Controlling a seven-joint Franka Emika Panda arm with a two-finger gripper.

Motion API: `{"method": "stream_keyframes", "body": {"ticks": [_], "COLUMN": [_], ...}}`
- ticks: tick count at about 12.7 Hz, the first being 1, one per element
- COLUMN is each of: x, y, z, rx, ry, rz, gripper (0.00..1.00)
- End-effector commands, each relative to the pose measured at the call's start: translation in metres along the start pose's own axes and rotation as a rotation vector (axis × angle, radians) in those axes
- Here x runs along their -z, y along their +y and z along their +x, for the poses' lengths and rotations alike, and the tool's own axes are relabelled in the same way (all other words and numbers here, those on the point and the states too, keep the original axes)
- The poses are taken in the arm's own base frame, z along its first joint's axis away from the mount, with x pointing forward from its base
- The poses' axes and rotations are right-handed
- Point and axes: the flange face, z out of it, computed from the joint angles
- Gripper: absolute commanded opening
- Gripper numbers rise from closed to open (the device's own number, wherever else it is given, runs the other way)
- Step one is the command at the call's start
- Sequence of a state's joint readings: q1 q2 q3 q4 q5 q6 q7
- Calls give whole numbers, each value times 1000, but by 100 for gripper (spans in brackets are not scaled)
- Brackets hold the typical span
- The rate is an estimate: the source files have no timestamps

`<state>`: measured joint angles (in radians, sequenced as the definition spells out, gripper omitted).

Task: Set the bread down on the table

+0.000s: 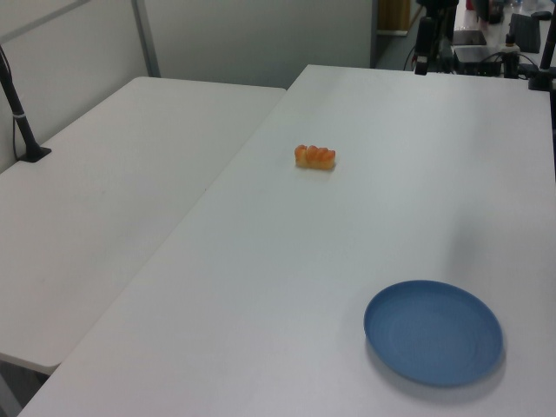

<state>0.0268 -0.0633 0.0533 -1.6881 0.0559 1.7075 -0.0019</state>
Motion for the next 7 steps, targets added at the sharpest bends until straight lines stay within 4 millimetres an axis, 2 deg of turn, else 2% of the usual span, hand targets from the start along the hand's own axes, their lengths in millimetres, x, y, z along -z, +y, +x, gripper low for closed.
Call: {"method": "stream_keyframes", "body": {"ticks": [1, 7], "x": [-3, -2], "y": [3, 1], "z": [0, -1], "rx": [60, 58], "ry": [24, 17], "rz": [4, 2], "gripper": [100, 100]}}
